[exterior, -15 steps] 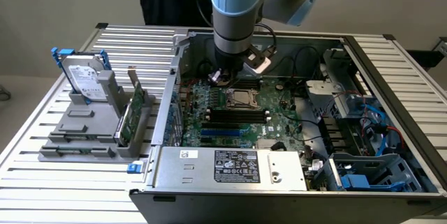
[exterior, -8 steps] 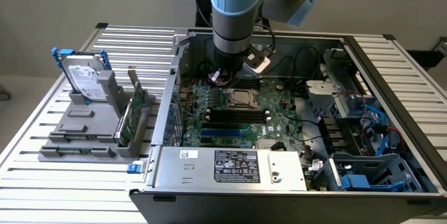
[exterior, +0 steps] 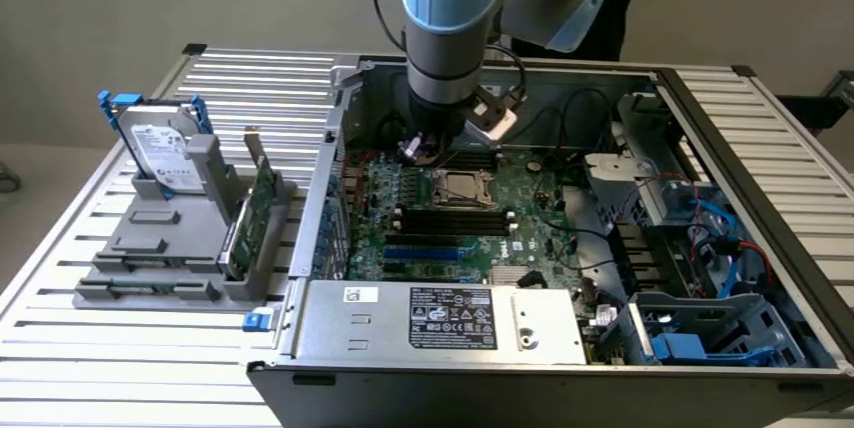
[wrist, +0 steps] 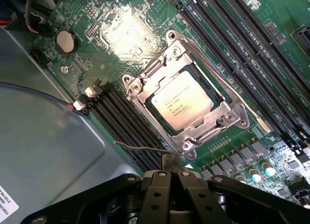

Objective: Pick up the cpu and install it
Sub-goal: 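Close the cpu cover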

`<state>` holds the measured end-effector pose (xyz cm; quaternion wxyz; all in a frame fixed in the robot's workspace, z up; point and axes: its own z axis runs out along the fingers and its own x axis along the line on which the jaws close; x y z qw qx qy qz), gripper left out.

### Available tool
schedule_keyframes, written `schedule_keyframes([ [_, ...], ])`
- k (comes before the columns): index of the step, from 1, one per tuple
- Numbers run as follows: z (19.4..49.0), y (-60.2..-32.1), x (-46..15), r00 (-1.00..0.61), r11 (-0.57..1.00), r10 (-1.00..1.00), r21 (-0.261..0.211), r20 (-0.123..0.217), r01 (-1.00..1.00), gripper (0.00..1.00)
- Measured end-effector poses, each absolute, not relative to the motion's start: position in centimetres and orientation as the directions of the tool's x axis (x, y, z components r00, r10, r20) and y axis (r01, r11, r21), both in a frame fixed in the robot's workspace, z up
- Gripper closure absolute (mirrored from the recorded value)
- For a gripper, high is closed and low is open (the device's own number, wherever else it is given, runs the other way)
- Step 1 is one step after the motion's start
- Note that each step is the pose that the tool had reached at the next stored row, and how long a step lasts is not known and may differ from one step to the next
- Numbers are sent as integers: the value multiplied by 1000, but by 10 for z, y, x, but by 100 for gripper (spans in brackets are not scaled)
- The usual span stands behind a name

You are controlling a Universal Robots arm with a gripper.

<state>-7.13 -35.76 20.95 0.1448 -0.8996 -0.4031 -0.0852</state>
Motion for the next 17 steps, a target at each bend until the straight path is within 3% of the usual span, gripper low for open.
schedule_keyframes([
  [17,206,-353,-67,660,-633,701,-190,272,750,89],
])
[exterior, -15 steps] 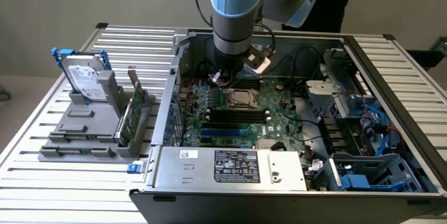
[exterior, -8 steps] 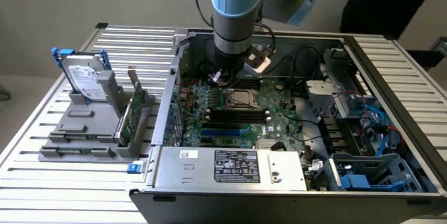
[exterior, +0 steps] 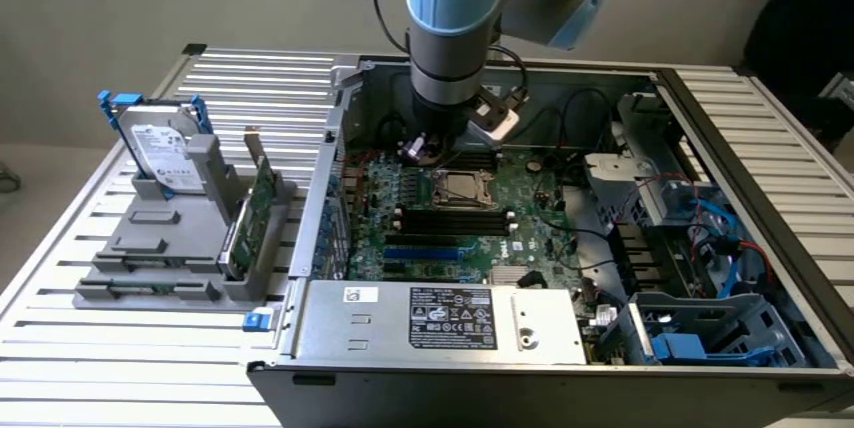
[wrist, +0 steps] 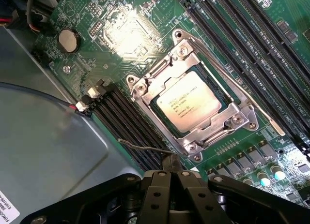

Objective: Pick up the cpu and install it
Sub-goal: 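Close the cpu cover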

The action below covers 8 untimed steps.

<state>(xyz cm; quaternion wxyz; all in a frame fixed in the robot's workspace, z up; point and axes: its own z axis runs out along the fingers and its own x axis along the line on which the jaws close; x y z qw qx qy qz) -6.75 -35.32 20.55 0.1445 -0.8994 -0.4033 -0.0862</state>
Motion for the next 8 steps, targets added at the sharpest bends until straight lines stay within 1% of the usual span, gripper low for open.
schedule_keyframes([
  [8,204,-353,-65,660,-633,701,-191,272,750,89],
])
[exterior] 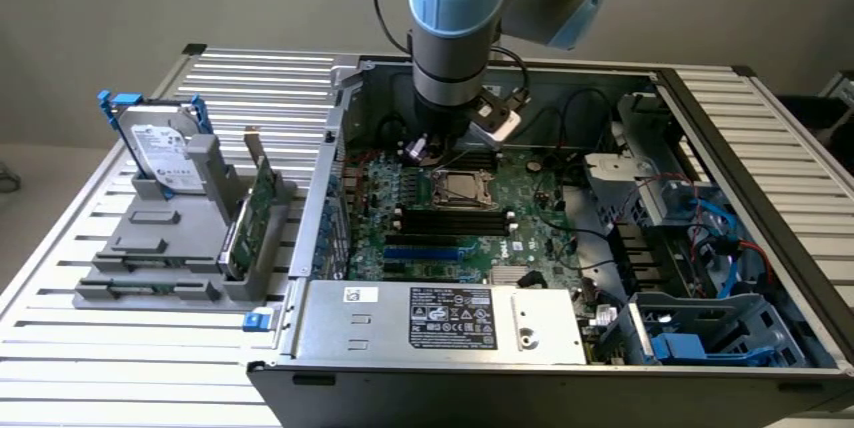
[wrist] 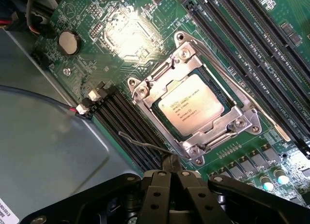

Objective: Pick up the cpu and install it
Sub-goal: 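Close the cpu cover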

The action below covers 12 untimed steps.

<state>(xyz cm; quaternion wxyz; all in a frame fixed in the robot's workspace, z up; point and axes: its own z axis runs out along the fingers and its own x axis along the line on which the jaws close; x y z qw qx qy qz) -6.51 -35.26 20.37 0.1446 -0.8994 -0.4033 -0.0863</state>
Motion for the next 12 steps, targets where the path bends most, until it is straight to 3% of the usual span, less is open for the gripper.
schedule_keyframes([
  [12,203,-352,-58,660,-633,701,-190,272,750,89],
])
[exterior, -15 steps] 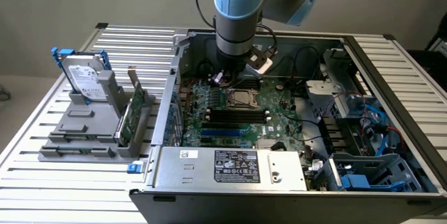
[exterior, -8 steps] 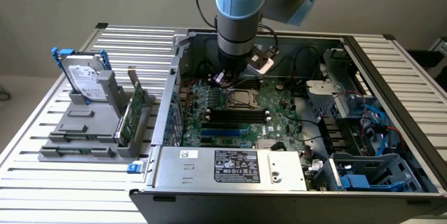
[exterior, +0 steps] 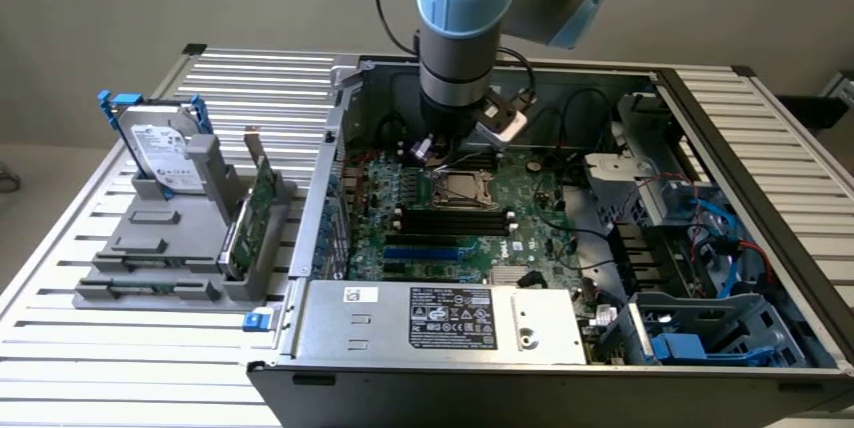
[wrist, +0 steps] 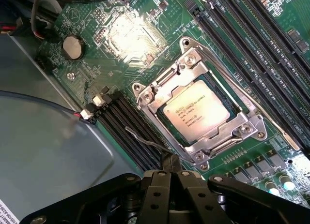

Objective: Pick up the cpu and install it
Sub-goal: 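Close the cpu cover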

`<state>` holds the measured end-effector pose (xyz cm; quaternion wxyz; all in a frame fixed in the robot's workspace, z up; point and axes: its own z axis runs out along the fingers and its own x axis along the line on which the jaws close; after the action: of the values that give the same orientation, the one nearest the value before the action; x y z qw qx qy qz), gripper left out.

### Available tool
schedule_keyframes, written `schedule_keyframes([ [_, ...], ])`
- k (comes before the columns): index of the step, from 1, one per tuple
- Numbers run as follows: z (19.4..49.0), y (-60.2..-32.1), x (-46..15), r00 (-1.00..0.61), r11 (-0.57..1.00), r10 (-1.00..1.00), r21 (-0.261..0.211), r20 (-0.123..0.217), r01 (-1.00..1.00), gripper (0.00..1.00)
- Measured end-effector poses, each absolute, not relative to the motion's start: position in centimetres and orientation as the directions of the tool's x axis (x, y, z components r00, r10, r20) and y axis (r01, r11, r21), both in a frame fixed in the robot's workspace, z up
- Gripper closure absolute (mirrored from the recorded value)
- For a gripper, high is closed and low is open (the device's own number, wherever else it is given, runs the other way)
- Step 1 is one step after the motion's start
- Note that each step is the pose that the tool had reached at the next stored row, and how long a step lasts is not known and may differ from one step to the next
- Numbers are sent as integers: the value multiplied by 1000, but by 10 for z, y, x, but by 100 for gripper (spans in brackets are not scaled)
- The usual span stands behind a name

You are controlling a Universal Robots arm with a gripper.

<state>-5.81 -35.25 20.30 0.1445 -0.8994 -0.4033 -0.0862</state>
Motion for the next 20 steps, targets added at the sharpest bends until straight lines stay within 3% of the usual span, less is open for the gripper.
schedule_keyframes([
  [20,202,-352,-48,660,-638,708,-173,252,750,89],
])
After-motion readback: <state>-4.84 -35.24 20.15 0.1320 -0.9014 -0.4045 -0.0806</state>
